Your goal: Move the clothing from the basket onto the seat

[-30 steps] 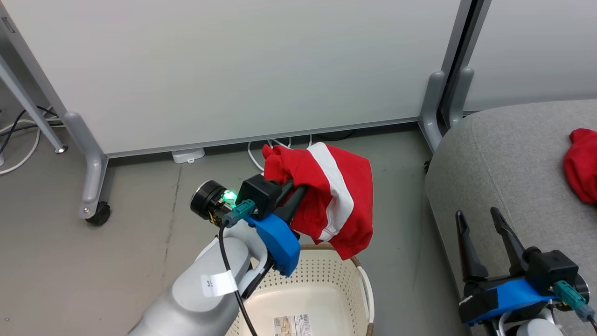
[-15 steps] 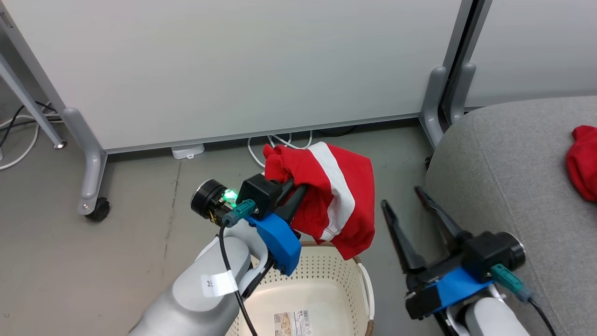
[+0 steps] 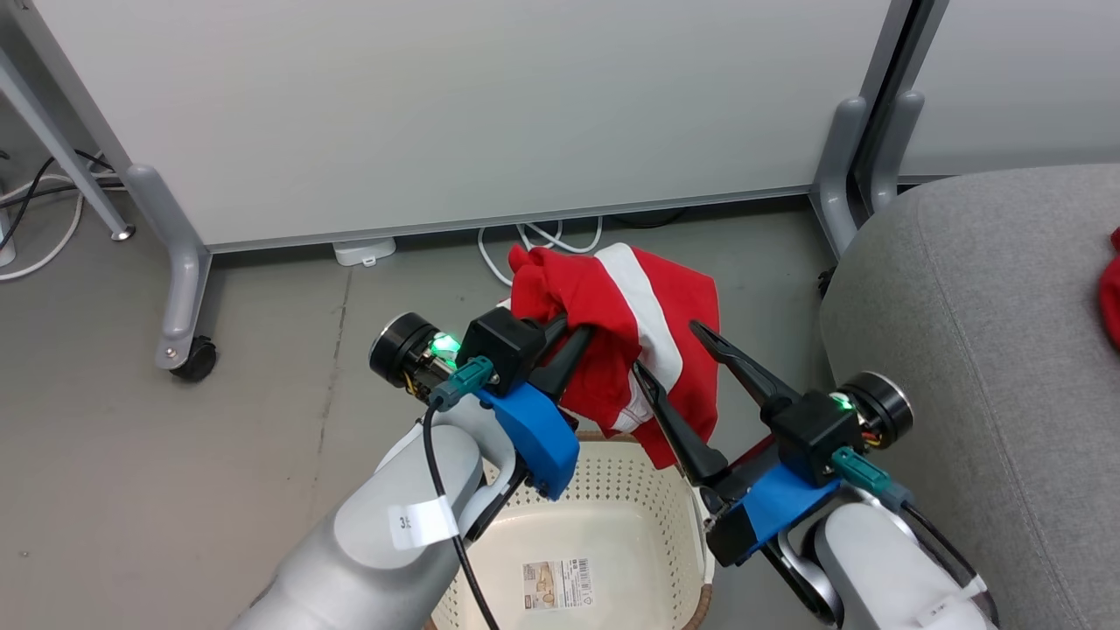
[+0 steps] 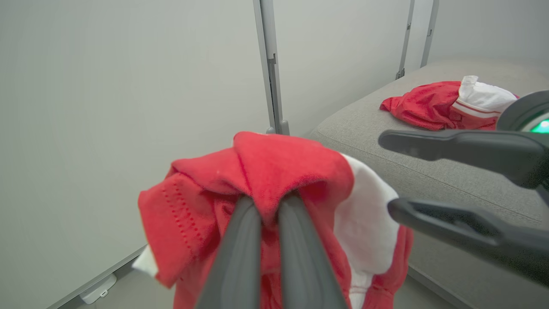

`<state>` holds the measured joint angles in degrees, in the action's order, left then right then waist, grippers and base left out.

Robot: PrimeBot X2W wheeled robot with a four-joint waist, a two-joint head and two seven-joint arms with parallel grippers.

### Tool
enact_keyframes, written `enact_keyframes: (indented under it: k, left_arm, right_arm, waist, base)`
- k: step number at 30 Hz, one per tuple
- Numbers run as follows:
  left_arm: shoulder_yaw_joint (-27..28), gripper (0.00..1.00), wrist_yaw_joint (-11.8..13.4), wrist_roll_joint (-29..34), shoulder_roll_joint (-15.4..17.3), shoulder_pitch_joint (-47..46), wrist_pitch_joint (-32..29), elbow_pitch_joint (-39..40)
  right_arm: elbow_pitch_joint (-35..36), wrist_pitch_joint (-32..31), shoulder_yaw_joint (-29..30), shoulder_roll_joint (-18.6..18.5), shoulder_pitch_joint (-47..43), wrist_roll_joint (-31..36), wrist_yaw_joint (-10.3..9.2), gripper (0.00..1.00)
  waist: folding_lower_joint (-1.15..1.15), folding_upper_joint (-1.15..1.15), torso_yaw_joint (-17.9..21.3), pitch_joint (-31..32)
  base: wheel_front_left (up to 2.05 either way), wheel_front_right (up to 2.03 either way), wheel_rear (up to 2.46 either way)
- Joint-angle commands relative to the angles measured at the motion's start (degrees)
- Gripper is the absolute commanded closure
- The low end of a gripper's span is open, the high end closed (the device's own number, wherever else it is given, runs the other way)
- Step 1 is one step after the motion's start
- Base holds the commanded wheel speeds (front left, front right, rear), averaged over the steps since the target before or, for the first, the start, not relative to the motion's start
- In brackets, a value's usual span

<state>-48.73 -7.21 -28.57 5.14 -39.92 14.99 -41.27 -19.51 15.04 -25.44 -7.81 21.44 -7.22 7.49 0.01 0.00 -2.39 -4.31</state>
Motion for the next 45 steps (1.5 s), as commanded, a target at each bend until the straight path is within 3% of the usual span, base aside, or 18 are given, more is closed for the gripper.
enact_keyframes:
  k: [1,20,21,22,38,39,40,45]
  left_arm:
    - [0.1,1.0,-0.44,0.44,-0.17,-0.69,0.29,0.16]
    - [-2.5,1.0,-0.27,0.1,-0.96,-2.14,0.29,1.31]
    - [-2.65,1.0,-0.27,0.01,-0.97,-2.17,0.29,1.31]
    - [-2.73,1.0,-0.27,-0.07,-0.98,-2.23,0.29,1.32]
    - [-3.05,1.0,-0.27,-0.5,-0.64,-2.54,0.29,0.99]
    - [-2.76,0.74,-0.27,-0.37,-0.61,-2.59,0.29,0.96]
    - [-2.54,0.0,-0.23,-0.11,-0.6,-2.63,0.29,0.8]
    - [-1.89,0.0,-0.21,0.57,-0.82,-2.24,0.29,0.37]
  right_arm:
    - [-0.5,0.22,-0.15,-0.17,1.61,0.51,0.01,0.0]
    - [-13.67,0.21,0.36,2.59,9.22,6.6,0.01,0.0]
    - [-14.21,0.21,0.41,2.76,9.33,6.55,0.01,0.69]
    - [-14.6,0.21,0.49,2.92,9.48,6.48,0.01,1.0]
    - [-15.53,0.21,1.03,3.82,10.19,4.54,0.01,1.0]
    - [-15.43,0.21,1.19,3.84,10.16,4.4,0.01,1.0]
    - [-15.32,0.21,1.31,3.87,10.12,4.2,0.01,1.0]
    - [-14.91,0.21,1.44,4.03,10.26,3.42,0.01,1.0]
  waist:
    - [-0.01,0.0,-0.19,-0.26]
    - [-0.01,0.0,-1.37,-2.2]
    - [-0.01,0.0,-1.36,-2.2]
    - [-0.01,0.0,-1.35,-2.21]
    - [-0.01,0.0,-1.15,-2.37]
    - [-0.01,0.0,-1.12,-2.4]
    - [-0.01,0.0,-1.09,-2.42]
    - [-0.01,0.0,-0.8,-2.55]
  base:
    - [0.0,0.0,0.0]
    - [0.0,0.0,0.0]
    - [0.0,0.0,0.0]
    - [0.0,0.0,0.0]
    - [0.0,0.0,0.0]
    - [0.0,0.0,0.0]
    - [0.0,0.0,0.0]
    - [0.0,0.0,0.0]
